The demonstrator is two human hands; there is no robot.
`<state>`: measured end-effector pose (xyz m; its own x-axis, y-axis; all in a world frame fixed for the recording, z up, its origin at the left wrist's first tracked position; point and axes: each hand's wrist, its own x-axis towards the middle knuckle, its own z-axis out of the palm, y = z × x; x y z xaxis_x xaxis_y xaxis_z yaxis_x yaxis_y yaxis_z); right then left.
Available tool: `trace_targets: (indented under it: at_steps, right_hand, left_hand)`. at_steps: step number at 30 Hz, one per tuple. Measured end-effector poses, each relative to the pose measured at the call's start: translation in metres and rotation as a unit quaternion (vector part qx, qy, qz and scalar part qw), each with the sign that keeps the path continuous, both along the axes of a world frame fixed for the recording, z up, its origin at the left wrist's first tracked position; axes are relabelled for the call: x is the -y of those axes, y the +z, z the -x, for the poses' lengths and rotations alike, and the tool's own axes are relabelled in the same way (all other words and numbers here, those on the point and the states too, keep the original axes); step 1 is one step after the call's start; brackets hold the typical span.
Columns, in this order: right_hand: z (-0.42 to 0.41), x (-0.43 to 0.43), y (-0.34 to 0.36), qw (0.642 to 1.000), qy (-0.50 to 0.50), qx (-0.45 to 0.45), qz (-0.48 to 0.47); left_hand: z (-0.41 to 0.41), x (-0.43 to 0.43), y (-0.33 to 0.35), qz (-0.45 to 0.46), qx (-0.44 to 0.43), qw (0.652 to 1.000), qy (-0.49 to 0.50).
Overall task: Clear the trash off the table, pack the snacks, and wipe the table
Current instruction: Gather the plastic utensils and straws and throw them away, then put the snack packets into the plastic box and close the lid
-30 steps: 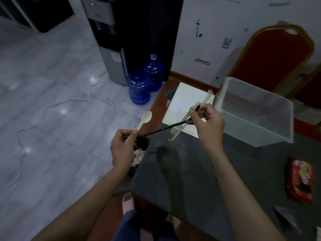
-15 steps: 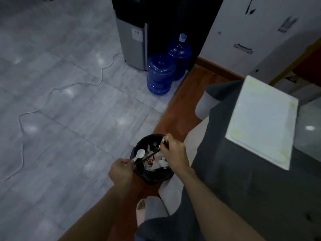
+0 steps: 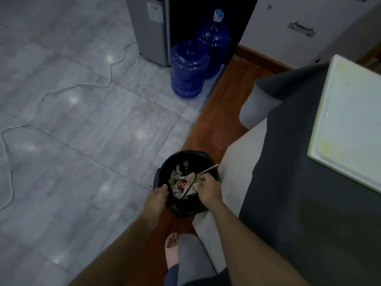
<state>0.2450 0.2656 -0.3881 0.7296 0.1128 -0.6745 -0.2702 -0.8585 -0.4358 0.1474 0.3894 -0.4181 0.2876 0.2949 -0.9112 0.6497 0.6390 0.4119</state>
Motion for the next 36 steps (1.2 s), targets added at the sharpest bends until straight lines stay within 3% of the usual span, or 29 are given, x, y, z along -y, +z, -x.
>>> trace_targets:
  at_steps: [8,17,24,32,34,36]
  right_hand:
    - [0.001,0.008,0.067,1.000,0.018,-0.002,-0.006]
    - [0.016,0.055,0.223,0.981,0.007,0.151,-0.122]
    - [0.015,0.178,0.330,0.923,-0.088,0.336,-0.162]
    - [-0.035,0.381,0.387,0.836,-0.242,0.484,-0.092]
    - [-0.052,0.422,0.390,0.831,-0.264,0.484,-0.077]
    - [-0.071,0.455,0.385,0.841,-0.280,0.457,-0.067]
  left_hand:
    - [-0.012,0.010,0.072,-0.101,0.013,0.989,-0.111]
    - [-0.015,0.047,0.213,-0.199,0.072,0.962,-0.172]
    - [-0.040,0.121,0.316,-0.280,0.177,0.916,-0.226]
    - [-0.147,0.265,0.384,-0.343,0.329,0.793,-0.382]
    - [-0.172,0.307,0.396,-0.354,0.329,0.788,-0.382]
    - [-0.191,0.344,0.401,-0.341,0.318,0.805,-0.366]
